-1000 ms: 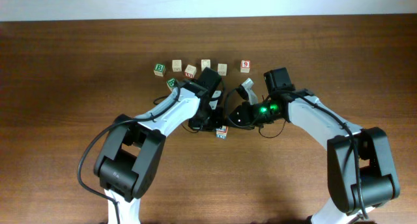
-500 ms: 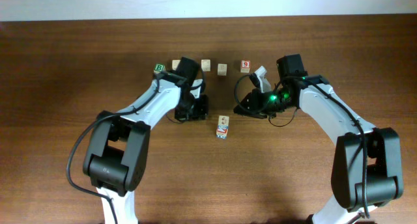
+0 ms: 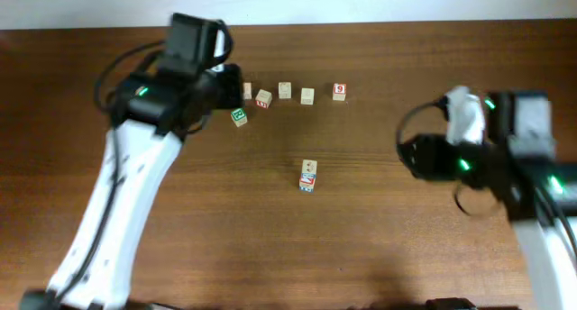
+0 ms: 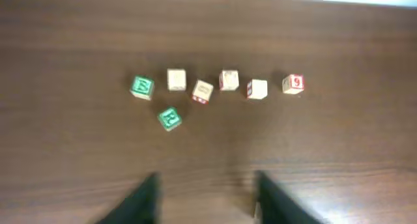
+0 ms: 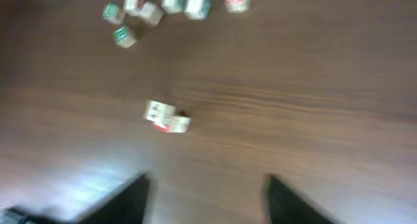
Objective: Rotate 3 blocks
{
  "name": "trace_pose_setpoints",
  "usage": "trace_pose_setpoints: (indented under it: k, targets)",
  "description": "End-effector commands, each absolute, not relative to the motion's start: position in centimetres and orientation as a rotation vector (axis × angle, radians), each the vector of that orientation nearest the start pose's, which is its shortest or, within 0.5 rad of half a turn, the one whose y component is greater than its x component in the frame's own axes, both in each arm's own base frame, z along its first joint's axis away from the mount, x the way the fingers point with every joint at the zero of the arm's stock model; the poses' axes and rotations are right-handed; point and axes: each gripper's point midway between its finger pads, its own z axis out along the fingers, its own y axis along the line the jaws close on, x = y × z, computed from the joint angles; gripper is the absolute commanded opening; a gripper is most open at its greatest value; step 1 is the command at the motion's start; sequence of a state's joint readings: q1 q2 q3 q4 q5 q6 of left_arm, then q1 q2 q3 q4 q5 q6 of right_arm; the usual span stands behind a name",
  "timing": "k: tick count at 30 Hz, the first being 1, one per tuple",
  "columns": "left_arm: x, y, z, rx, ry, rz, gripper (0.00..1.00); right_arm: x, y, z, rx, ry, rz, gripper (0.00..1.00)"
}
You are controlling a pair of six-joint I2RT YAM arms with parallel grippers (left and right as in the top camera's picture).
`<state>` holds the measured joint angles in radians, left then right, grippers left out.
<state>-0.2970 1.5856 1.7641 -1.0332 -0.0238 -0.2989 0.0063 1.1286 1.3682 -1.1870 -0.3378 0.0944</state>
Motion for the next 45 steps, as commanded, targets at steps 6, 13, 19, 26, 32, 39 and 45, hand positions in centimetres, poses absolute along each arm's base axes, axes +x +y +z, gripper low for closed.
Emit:
trace_pose_setpoints:
  k: [6, 13, 19, 26, 32, 39, 45]
  targets:
    - [39.7, -10.8, 28.7, -0.019, 2.461, -0.163, 0.99, 17.3, 2.7, 32.7, 0.022, 2.278, 0.228, 0.98]
    - [39.7, -10.8, 28.7, -0.019, 2.460, -0.163, 0.99, 16.1, 2.3, 32.4, 0.025, 2.289, 0.201, 0.98]
    - [39.7, -10.8, 28.7, -0.019, 2.460, -0.163, 0.99, 18.2, 0.3, 33.0, -0.013, 2.151, 0.032, 0.98]
    - [39.7, -10.8, 28.7, -0.018, 2.461, -0.163, 0.99, 21.2, 2.0, 28.1, -0.175, 1.746, 0.057, 0.98]
    - [39.7, -10.8, 28.7, -0.019, 2.460, -0.163, 0.99, 23.3, 2.7, 20.5, -0.218, 1.567, 0.069, 0.98]
    - [39.7, -10.8, 28.7, -0.018, 2.461, -0.163, 0.99, 24.5, 1.4, 16.0, -0.162, 1.622, 0.020, 0.98]
    - [39.7, -10.8, 28.7, -0.019, 2.461, -0.163, 0.99, 24.5, 1.4, 16.0, -0.162, 1.623, 0.020, 0.98]
